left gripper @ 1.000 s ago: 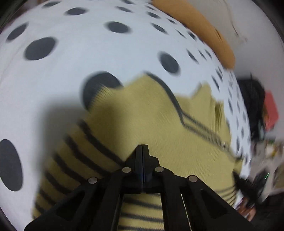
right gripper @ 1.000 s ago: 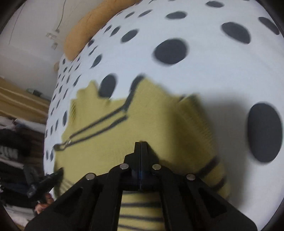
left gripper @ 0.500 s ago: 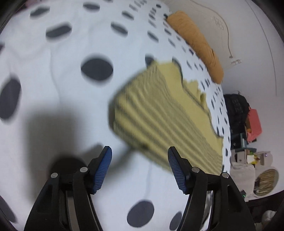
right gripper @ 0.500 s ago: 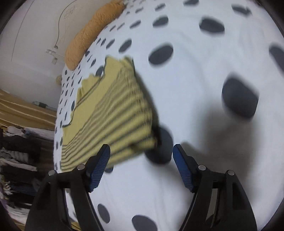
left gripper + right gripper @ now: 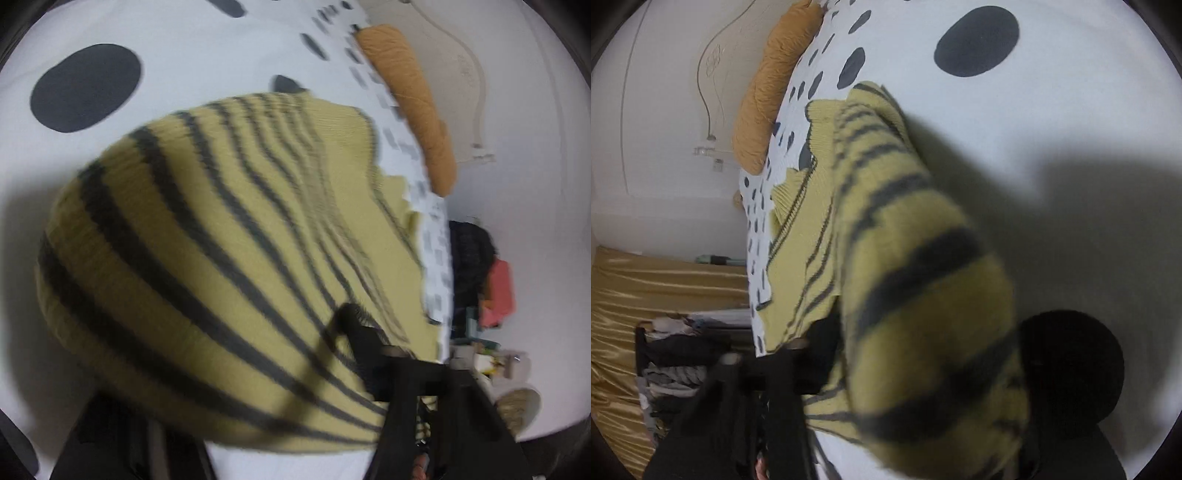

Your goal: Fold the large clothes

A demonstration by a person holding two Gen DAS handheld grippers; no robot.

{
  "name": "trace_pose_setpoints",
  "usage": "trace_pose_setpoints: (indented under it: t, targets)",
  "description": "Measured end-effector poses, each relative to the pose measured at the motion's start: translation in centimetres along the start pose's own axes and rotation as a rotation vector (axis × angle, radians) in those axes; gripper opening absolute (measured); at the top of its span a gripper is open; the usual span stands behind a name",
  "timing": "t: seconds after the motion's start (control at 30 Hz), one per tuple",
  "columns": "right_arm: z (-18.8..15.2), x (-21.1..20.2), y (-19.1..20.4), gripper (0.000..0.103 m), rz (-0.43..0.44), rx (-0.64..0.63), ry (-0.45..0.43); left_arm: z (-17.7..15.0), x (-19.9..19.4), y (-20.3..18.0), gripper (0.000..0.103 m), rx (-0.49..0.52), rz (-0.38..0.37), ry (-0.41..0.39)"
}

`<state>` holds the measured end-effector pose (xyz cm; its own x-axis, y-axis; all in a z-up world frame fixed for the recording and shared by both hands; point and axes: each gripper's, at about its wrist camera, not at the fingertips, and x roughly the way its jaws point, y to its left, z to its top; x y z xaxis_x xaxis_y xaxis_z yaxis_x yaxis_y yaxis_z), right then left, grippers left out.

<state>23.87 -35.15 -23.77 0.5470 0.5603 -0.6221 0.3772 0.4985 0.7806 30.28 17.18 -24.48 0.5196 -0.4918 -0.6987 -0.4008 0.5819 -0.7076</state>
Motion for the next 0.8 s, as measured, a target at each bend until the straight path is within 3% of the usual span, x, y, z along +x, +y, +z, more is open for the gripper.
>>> trace_pose_setpoints:
  t: [0.07, 0.2, 0.33, 0.43, 0.53, 0.6, 0.63, 0.67, 0.73, 0.8]
  targets:
    - [-0.3, -0.5, 0.7, 0.029, -0.038, -0.028, -0.003, 0.3, -0.2, -0.2, 0.020, 0.003, 0.001, 0.003]
    - [-1.0, -2.7, 4.2, 0.021, -0.115, -0.152, -0.044, -0.1, -2.7, -3.2, 0.017, 0.110, 0.032, -0.023]
    - [-2.9, -6.7, 6.7, 0.020, -0.079, -0.202, -0.068, -2.2, -7.6, -4.3, 0.017, 0.111, -0.030, -0.053]
    - [-6.1, -10.6, 6.4, 0.020, -0.073, -0.215, -0.049, -6.2, -11.8, -2.1, 0.017, 0.072, -0.051, -0.035]
    - [-10.3, -13.6, 2.8, 0.020, -0.093, -0.170, 0.004, -11.5, -14.1, 2.4, 0.017, 0.017, -0.022, 0.020]
    - [-12.6, -13.3, -1.0, 0.026, -0.146, -0.112, 0.053, -14.9, -13.2, 7.3, 0.019, -0.087, 0.021, 0.089]
    - [-13.5, -12.6, -3.6, 0.029, -0.202, -0.067, 0.098, -16.0, -12.6, 9.8, 0.020, -0.160, 0.006, 0.107]
    - [-14.3, -12.2, -6.6, 0.036, -0.244, -0.005, 0.131, -16.7, -12.3, 11.5, 0.022, -0.221, -0.056, 0.106]
    - [-14.8, -13.1, -10.6, 0.035, -0.064, 0.139, 0.108, -16.8, -12.3, 12.7, 0.023, -0.275, -0.123, 0.076]
    - [-14.9, -15.2, -12.2, 0.038, -0.030, 0.278, 0.087, -16.3, -12.4, 11.4, 0.023, -0.220, -0.062, 0.071]
